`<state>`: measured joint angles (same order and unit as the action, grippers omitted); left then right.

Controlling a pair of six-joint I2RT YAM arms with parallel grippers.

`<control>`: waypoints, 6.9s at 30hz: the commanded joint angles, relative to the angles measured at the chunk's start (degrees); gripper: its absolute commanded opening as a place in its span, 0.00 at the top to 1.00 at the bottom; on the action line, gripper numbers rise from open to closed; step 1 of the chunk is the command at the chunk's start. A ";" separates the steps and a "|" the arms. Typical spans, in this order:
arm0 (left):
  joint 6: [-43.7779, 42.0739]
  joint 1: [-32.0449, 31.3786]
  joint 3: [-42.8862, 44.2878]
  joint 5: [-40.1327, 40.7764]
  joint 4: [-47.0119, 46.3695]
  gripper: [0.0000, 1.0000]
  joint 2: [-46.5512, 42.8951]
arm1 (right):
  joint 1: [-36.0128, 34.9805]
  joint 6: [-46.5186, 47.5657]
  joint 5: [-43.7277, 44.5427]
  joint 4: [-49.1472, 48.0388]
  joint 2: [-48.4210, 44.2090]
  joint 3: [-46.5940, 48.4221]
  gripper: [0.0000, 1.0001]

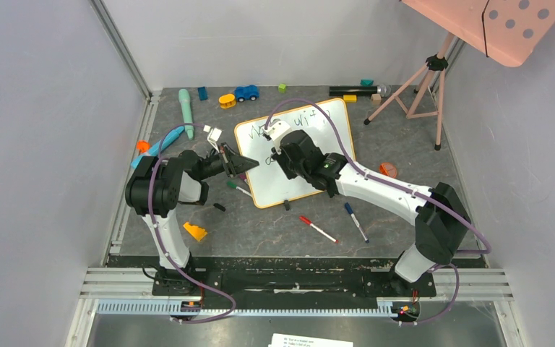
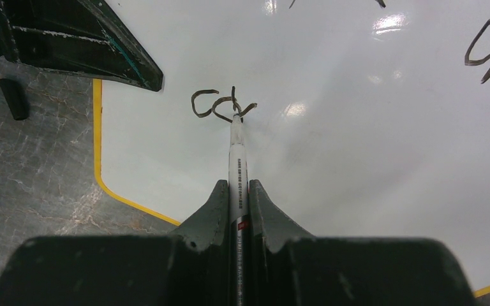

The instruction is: Write a sentence on the whiteboard

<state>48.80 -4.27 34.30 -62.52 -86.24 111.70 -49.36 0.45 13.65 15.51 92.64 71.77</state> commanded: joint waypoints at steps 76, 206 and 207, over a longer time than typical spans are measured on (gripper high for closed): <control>-10.73 0.23 -0.36 2.93 -2.97 0.98 0.98 | 4.05 0.52 2.67 2.39 2.29 5.34 1.00; -10.58 0.18 -0.06 2.74 -2.97 0.98 1.06 | 6.49 2.62 -5.01 -1.23 -6.71 1.04 1.00; -10.65 0.23 -0.03 2.74 -2.97 0.98 1.06 | 6.52 2.65 -5.01 -1.20 -6.58 1.22 1.00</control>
<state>48.80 -4.27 34.30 -62.59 -86.30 111.70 -43.20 1.85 8.80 16.82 87.59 69.73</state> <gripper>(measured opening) 0.096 0.117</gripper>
